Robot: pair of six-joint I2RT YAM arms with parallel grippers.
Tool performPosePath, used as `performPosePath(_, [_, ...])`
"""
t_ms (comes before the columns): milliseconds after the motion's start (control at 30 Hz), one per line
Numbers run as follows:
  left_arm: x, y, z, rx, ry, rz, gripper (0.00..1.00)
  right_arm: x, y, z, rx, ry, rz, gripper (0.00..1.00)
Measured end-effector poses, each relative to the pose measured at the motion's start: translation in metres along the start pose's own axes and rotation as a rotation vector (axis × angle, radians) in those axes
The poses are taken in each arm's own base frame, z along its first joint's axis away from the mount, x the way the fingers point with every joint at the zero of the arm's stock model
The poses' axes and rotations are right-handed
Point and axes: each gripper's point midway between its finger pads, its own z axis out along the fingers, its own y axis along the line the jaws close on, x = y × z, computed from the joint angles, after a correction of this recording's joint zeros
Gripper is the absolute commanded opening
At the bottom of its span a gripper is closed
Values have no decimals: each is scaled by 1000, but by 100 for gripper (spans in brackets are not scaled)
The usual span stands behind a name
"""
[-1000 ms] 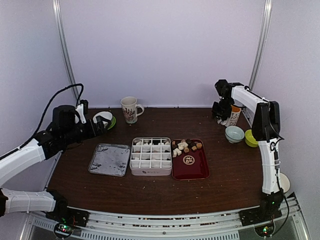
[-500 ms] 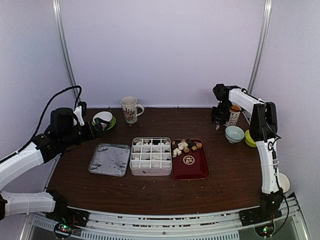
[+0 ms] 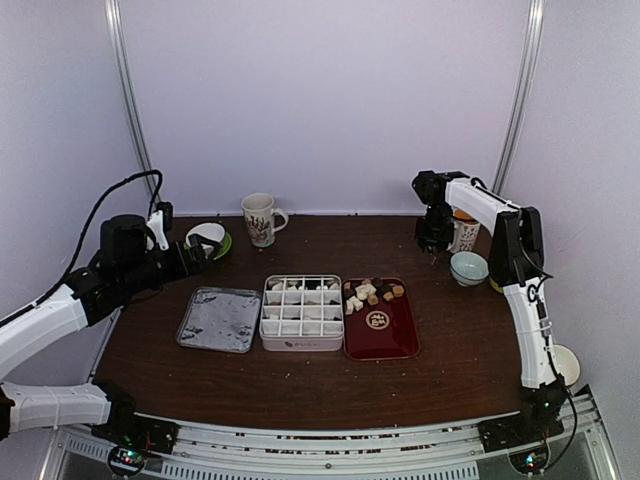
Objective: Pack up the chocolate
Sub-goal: Pick up the fake chocolate from the center of the board.
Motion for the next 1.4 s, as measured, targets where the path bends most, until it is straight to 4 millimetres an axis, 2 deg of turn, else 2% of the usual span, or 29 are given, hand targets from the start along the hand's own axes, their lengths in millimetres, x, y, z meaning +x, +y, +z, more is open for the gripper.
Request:
performPosePath(300, [0, 2, 1, -6, 2, -2, 98, 1, -7, 3, 45, -4, -32, 27])
performPosePath(567, [2, 3, 5, -7, 11, -3, 98, 6, 0, 1, 45, -3, -63, 27])
performPosePath(633, [3, 3, 5, -6, 12, -3, 98, 11, 4, 1, 47, -1, -86, 27])
performPosePath(767, [3, 3, 5, -4, 13, -3, 98, 37, 1, -8, 60, 33, -141, 26])
performPosePath(933, [3, 3, 5, -2, 14, -4, 98, 66, -6, -39, 35, 56, -189, 24])
performPosePath(1233, [4, 1, 5, 7, 21, -5, 98, 118, -19, -107, -79, 45, -266, 24])
performPosePath(1300, [4, 1, 5, 8, 22, -5, 98, 131, -18, -121, -108, 44, -291, 24])
performPosePath(1400, [6, 2, 6, 3, 30, -4, 98, 157, -7, -142, -171, 41, -365, 24])
